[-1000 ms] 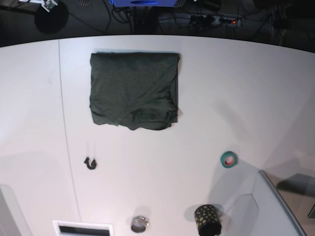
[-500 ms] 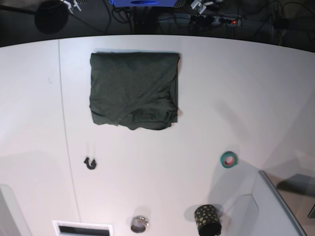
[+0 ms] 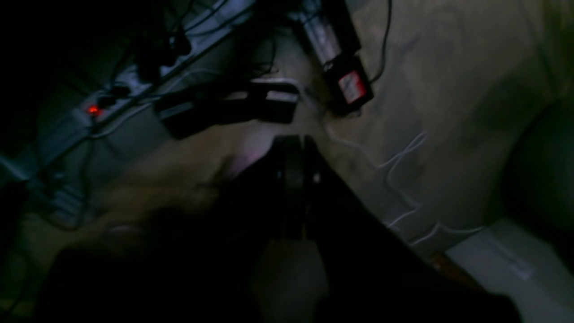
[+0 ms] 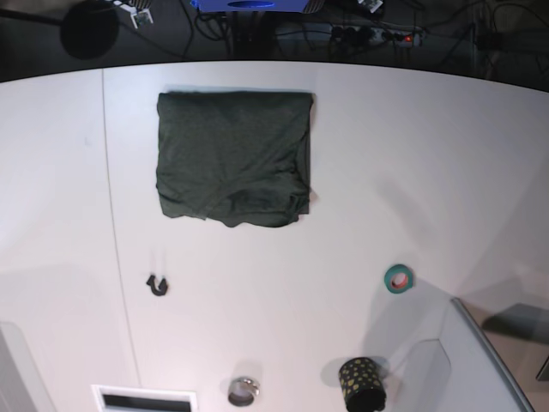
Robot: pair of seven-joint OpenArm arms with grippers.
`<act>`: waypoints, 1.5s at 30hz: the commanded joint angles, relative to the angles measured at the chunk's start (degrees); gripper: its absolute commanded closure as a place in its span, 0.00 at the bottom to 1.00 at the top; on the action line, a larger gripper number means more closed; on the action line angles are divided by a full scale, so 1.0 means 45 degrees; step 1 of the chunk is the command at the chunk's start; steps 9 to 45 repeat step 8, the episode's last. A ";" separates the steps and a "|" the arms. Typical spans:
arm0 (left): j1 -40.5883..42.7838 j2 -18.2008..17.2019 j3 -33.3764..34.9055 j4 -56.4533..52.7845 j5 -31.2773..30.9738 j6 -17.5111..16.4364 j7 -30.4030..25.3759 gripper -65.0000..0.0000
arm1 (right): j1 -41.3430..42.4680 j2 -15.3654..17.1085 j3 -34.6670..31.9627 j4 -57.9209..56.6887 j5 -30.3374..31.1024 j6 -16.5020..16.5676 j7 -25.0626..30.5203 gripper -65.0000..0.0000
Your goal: Layout the t-shirt on the table in an organized manner, then fold the t-shirt properly
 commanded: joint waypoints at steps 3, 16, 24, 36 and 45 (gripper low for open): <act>-0.0097 -0.0160 -0.0005 0.0013 -0.0039 0.0654 -0.0212 1.00 | -0.0008 0.0205 0.0042 0.0013 0.0045 -0.0005 0.0042 0.99; -0.0097 -0.0160 -0.0005 0.0013 -0.0039 0.1865 -0.0212 1.00 | 0.0011 0.0244 0.0042 -0.0065 0.0045 -0.0005 0.0042 0.99; -0.0097 -0.0160 -0.0005 0.0013 -0.0039 0.1865 -0.0212 1.00 | 0.0011 0.0244 0.0042 -0.0065 0.0045 -0.0005 0.0042 0.99; -0.0097 -0.0160 -0.0005 0.0013 -0.0039 0.1865 -0.0212 1.00 | 0.0011 0.0244 0.0042 -0.0065 0.0045 -0.0005 0.0042 0.99; -0.0097 -0.0160 -0.0005 0.0013 -0.0039 0.1865 -0.0212 1.00 | 0.0011 0.0244 0.0042 -0.0065 0.0045 -0.0005 0.0042 0.99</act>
